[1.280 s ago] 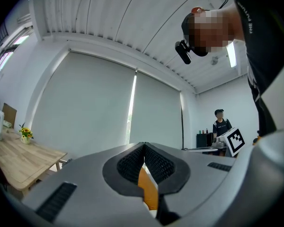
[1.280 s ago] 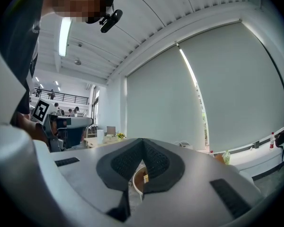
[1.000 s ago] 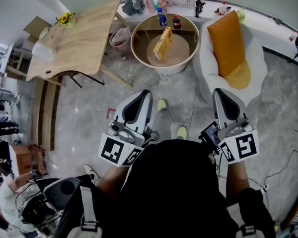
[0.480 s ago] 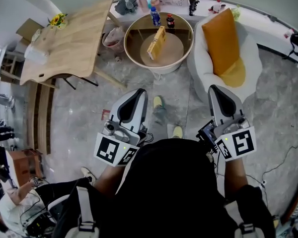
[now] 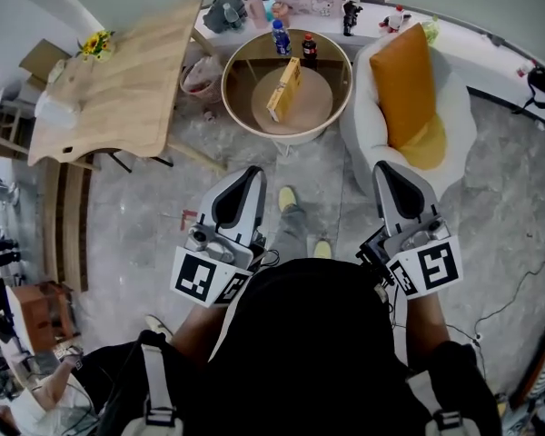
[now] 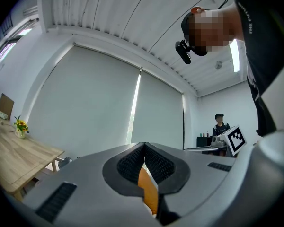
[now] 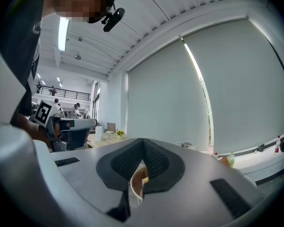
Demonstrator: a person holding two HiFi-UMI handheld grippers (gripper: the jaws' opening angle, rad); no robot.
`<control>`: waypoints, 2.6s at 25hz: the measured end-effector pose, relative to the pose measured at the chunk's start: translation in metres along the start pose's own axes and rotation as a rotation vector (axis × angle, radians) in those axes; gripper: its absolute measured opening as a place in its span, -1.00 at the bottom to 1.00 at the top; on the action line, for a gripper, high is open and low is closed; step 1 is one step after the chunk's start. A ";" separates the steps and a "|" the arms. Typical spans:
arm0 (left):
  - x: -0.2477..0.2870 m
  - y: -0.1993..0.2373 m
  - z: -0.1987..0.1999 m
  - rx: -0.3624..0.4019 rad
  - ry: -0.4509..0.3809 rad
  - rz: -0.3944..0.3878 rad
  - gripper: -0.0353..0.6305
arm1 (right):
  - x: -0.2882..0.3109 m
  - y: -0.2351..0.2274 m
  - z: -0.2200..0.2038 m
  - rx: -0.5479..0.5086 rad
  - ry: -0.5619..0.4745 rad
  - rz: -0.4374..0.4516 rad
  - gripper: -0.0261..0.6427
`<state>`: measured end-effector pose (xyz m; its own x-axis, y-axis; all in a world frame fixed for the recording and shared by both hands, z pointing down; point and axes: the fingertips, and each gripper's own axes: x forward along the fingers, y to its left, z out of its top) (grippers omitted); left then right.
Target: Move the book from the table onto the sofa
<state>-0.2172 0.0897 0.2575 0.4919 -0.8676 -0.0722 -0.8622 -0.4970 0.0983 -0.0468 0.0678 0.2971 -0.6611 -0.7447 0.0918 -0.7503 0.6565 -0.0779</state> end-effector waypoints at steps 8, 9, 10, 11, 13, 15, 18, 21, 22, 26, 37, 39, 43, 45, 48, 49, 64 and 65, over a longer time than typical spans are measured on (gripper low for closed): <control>0.034 0.053 -0.006 -0.041 0.021 0.013 -0.85 | 0.063 -0.016 -0.002 0.008 0.036 -0.003 -0.89; 0.038 0.060 -0.006 -0.042 0.020 0.012 -0.85 | 0.071 -0.017 -0.001 0.011 0.037 -0.004 -0.89; 0.042 0.067 -0.003 -0.043 0.010 0.011 -0.85 | 0.079 -0.019 0.001 0.012 0.037 -0.007 -0.89; 0.048 0.076 0.001 -0.044 -0.004 0.011 -0.85 | 0.088 -0.022 0.003 0.013 0.036 -0.012 -0.89; 0.058 0.094 0.008 -0.049 -0.025 0.016 -0.85 | 0.103 -0.027 0.007 0.015 0.035 -0.018 -0.89; 0.064 0.112 0.008 -0.054 -0.018 0.025 -0.85 | 0.118 -0.032 0.011 0.011 0.040 -0.023 -0.89; 0.073 0.134 0.004 -0.065 0.000 0.028 -0.85 | 0.136 -0.038 0.016 0.003 0.042 -0.038 -0.89; 0.080 0.152 0.001 -0.061 0.002 0.022 -0.85 | 0.149 -0.047 0.020 -0.006 0.042 -0.069 -0.89; 0.081 0.158 -0.001 -0.060 0.004 0.021 -0.85 | 0.152 -0.050 0.022 -0.008 0.042 -0.079 -0.89; 0.089 0.178 -0.004 -0.079 0.014 0.010 -0.85 | 0.168 -0.057 0.027 -0.036 0.045 -0.112 -0.89; 0.107 0.231 0.003 -0.089 -0.022 0.001 -0.86 | 0.215 -0.060 0.039 -0.075 0.051 -0.148 -0.89; 0.111 0.239 0.004 -0.094 -0.025 -0.001 -0.86 | 0.223 -0.063 0.041 -0.078 0.049 -0.154 -0.89; 0.118 0.249 0.001 -0.089 -0.018 -0.023 -0.85 | 0.236 -0.064 0.040 -0.089 0.056 -0.161 -0.89; 0.122 0.253 0.001 -0.098 -0.019 -0.031 -0.85 | 0.240 -0.066 0.040 -0.084 0.055 -0.171 -0.89; 0.126 0.261 -0.002 -0.102 -0.017 -0.036 -0.86 | 0.246 -0.068 0.037 -0.087 0.064 -0.181 -0.89; 0.128 0.264 -0.003 -0.104 -0.017 -0.037 -0.85 | 0.249 -0.068 0.037 -0.090 0.066 -0.182 -0.89; 0.137 0.282 -0.002 -0.127 -0.036 -0.047 -0.86 | 0.268 -0.062 0.035 -0.092 0.081 -0.189 -0.89; 0.136 0.283 -0.003 -0.128 -0.034 -0.047 -0.85 | 0.269 -0.061 0.034 -0.096 0.082 -0.188 -0.89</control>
<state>-0.3935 -0.1691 0.2782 0.5249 -0.8436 -0.1131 -0.8148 -0.5364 0.2198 -0.1786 -0.1766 0.2926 -0.5044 -0.8452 0.1767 -0.8540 0.5185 0.0422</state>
